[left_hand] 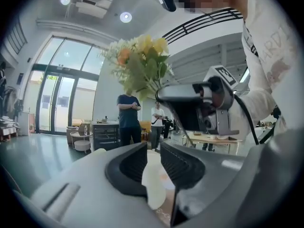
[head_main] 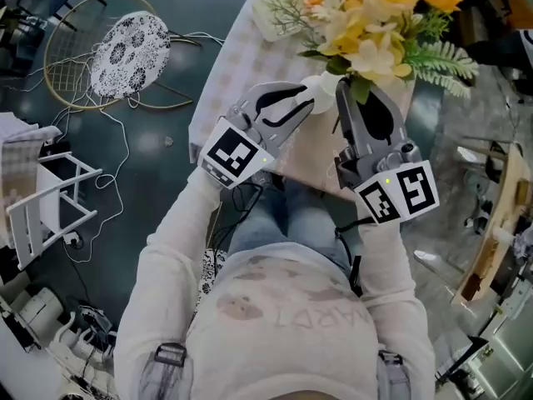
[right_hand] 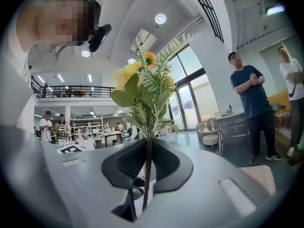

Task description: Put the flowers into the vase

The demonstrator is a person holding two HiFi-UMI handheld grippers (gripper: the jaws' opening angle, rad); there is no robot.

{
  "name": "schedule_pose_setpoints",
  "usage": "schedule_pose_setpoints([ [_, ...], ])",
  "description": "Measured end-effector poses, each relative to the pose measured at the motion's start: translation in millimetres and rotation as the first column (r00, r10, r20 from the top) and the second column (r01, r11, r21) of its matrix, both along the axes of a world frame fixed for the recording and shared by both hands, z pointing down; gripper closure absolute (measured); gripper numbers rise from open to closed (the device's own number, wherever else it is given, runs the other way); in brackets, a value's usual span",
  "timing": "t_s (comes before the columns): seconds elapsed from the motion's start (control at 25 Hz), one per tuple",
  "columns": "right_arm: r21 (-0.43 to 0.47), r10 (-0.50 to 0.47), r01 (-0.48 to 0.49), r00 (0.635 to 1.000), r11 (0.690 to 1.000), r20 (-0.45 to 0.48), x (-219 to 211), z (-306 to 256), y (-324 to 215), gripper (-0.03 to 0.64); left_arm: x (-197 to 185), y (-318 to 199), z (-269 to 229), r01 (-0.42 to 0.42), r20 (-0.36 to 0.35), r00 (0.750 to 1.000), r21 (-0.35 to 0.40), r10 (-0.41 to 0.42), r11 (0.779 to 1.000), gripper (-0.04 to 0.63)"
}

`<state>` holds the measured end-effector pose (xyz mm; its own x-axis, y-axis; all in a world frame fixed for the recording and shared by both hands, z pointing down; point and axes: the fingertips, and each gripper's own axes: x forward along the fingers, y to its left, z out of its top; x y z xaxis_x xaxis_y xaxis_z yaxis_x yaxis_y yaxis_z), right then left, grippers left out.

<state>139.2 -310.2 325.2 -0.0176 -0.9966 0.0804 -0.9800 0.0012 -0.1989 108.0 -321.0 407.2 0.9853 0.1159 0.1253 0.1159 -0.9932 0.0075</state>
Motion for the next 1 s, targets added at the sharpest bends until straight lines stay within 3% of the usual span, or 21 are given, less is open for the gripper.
schedule_pose_setpoints([
  [0.24,0.013,0.016,-0.016,1.0,1.0,-0.016,18.6,-0.1,-3.2,0.558,32.7,2.5,51.1,-0.084,0.107,0.991,0.031,0.081,0.996,0.437],
  [0.52,0.024,0.015,-0.015,1.0,1.0,0.002,41.0,6.3,-13.5,0.558,59.9,6.0,95.0,-0.147,0.182,0.972,-0.012,0.147,0.989,0.343],
  [0.72,0.013,0.007,-0.008,1.0,1.0,0.019,54.4,24.3,-20.9,0.558,72.9,8.5,107.9,-0.139,0.195,0.971,-0.006,0.137,0.99,0.341],
  [0.84,0.012,0.003,-0.003,1.0,1.0,0.029,59.3,33.0,-26.4,0.558,76.4,4.2,108.2,-0.109,0.181,0.977,-0.016,0.11,0.994,0.387],
  [1.0,0.043,0.009,-0.011,0.999,0.999,0.036,67.8,35.4,-36.5,0.558,75.7,2.4,108.5,-0.107,0.174,0.979,-0.024,0.109,0.994,0.39],
])
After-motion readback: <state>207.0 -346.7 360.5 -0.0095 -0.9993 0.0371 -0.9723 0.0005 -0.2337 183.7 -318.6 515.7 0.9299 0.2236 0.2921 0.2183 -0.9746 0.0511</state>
